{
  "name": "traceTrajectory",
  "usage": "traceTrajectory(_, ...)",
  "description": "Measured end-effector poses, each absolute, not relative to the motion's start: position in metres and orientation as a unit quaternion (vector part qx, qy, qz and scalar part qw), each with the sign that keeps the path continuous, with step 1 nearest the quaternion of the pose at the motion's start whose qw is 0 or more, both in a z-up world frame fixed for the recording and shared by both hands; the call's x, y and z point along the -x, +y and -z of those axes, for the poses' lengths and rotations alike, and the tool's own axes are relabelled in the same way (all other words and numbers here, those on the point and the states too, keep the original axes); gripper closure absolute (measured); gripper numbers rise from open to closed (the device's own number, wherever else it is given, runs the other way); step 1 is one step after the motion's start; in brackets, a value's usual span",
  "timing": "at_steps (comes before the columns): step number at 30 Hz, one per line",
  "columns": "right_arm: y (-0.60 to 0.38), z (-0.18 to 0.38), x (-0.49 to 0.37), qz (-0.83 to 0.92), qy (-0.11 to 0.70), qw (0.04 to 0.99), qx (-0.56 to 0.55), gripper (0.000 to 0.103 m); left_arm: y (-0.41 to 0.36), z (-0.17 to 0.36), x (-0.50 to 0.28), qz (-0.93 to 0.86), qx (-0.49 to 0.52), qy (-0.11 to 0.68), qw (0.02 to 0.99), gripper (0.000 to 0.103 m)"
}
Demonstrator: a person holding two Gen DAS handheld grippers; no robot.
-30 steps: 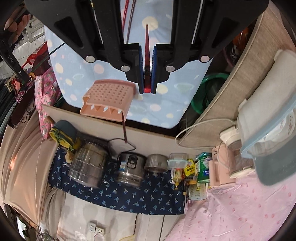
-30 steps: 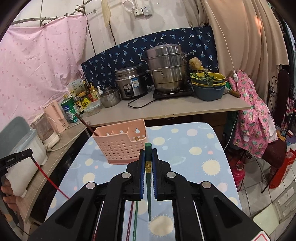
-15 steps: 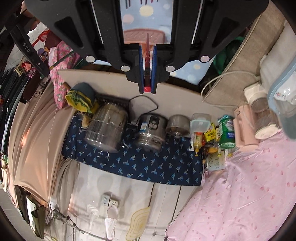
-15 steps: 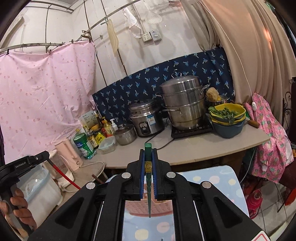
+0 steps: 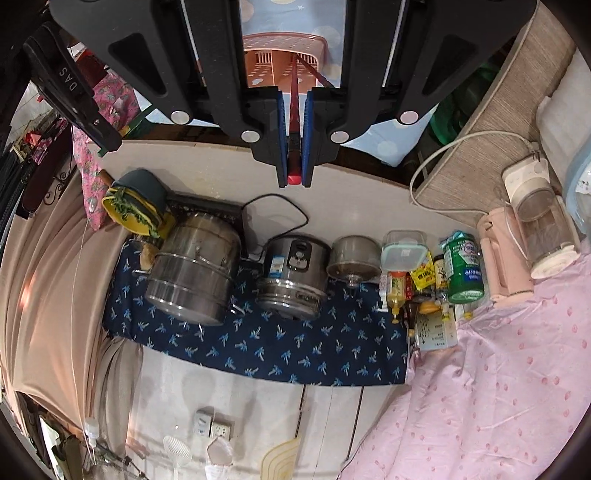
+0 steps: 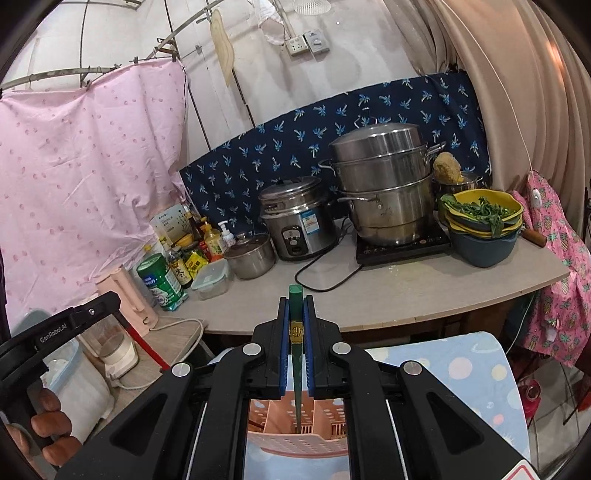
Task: Organize utensils
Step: 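Lift and carry both chopsticks into the pink caddy with both tools, then open both tools to release the chopsticks in the caddy, then withdraw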
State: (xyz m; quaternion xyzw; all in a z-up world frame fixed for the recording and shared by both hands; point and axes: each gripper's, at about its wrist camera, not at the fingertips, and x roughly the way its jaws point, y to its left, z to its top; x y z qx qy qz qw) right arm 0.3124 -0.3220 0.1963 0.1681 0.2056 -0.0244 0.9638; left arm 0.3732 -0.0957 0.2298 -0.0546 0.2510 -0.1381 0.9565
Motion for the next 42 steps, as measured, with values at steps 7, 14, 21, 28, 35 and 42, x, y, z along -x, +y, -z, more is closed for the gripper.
traceTrajectory(7,-0.324,-0.164,-0.329,0.024,0.241,0.955,-0.171,0.096,-0.097,-0.202,-0.386,0.148,0.057,0.278,0.947,0.096)
traceTrajectory(14,-0.321,-0.163,-0.324,0.034,0.236,0.957,-0.163,0.076,-0.094,-0.198,-0.376,0.136,0.048,0.267,0.953,0.069)
traceTrajectory(21,-0.314,-0.18,-0.299,0.039,0.22,0.964,-0.141,0.065,-0.081,-0.206,-0.358,0.13,0.046,0.259,0.956,0.061)
traceTrajectory(28,-0.308,-0.183,-0.26,0.04,0.221,0.965,-0.138,0.062,-0.064,-0.206,-0.325,0.12,0.031,0.257,0.958,0.055)
traceTrajectory(35,-0.297,-0.168,-0.208,0.039,0.238,0.961,-0.132,0.062,-0.042,-0.197,-0.28,0.109,0.017,0.261,0.959,0.048)
traceTrajectory(42,-0.277,-0.131,-0.149,0.042,0.271,0.956,-0.108,0.061,-0.025,-0.167,-0.23,0.099,-0.007,0.279,0.955,0.045)
